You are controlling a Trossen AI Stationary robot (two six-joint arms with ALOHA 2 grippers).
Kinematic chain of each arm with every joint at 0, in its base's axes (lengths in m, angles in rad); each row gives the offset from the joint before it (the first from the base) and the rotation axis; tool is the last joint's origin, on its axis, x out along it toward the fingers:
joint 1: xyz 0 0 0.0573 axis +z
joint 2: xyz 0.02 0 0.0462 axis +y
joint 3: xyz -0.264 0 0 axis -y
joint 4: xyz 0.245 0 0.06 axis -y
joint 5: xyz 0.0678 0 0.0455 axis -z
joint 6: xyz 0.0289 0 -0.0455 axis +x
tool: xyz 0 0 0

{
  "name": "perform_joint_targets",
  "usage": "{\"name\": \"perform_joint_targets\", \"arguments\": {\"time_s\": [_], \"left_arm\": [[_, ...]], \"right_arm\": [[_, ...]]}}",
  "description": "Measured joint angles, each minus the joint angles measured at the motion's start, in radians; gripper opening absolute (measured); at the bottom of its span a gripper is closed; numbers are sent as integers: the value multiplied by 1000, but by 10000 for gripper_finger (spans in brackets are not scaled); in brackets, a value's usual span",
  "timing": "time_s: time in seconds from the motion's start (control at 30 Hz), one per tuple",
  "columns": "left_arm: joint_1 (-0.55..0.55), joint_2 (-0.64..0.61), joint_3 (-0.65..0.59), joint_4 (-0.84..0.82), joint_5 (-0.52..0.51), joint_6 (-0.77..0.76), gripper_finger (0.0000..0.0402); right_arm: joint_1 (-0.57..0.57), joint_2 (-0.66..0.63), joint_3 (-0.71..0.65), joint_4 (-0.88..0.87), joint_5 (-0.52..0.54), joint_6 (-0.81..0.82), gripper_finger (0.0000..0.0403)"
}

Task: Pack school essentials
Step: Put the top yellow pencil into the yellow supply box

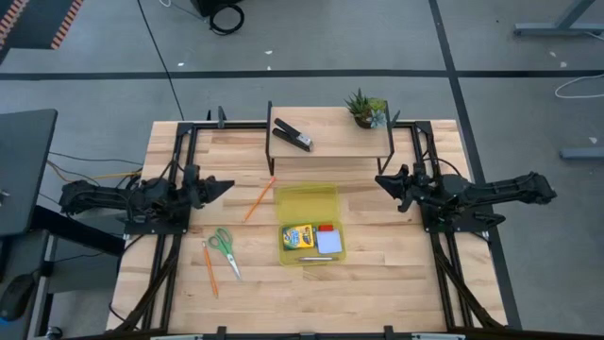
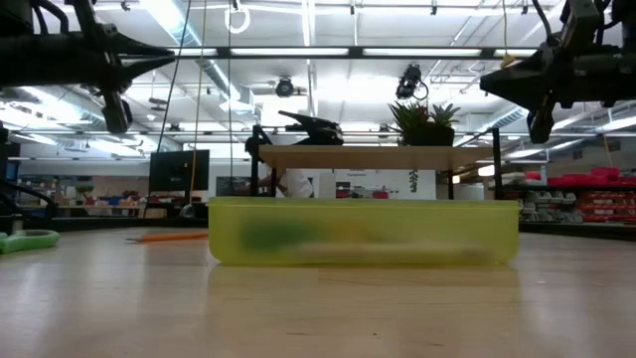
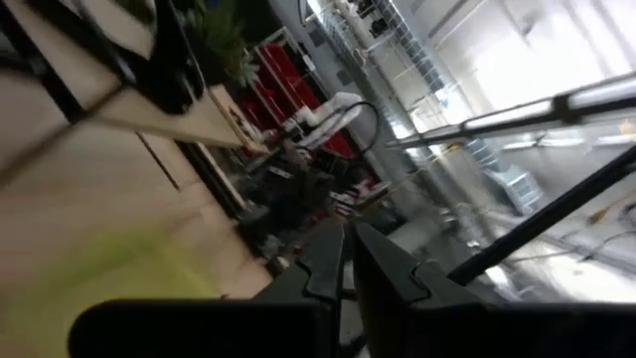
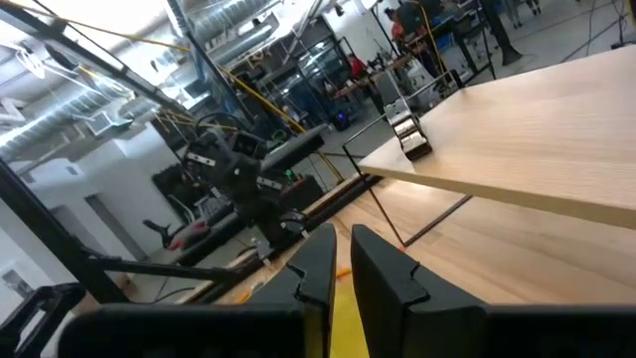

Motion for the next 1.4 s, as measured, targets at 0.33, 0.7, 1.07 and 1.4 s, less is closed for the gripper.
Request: {"name": "perform_joint_targets", "arguments": {"time_s": [0.33, 0.7, 1.07, 1.4], "left_arm": [[0, 0, 0, -66, -126, 230, 63], [0, 0, 0, -98, -141, 246, 78], [0, 0, 0, -97, -141, 4, 75], [-7, 67, 224, -415, -155, 127, 60]], "right_arm": [[0, 0, 0, 0, -3, 1, 41], [0, 0, 1, 0, -3, 1, 41], [0, 0, 1, 0, -3, 2, 41], [0, 0, 1, 0, -3, 2, 41]]}}
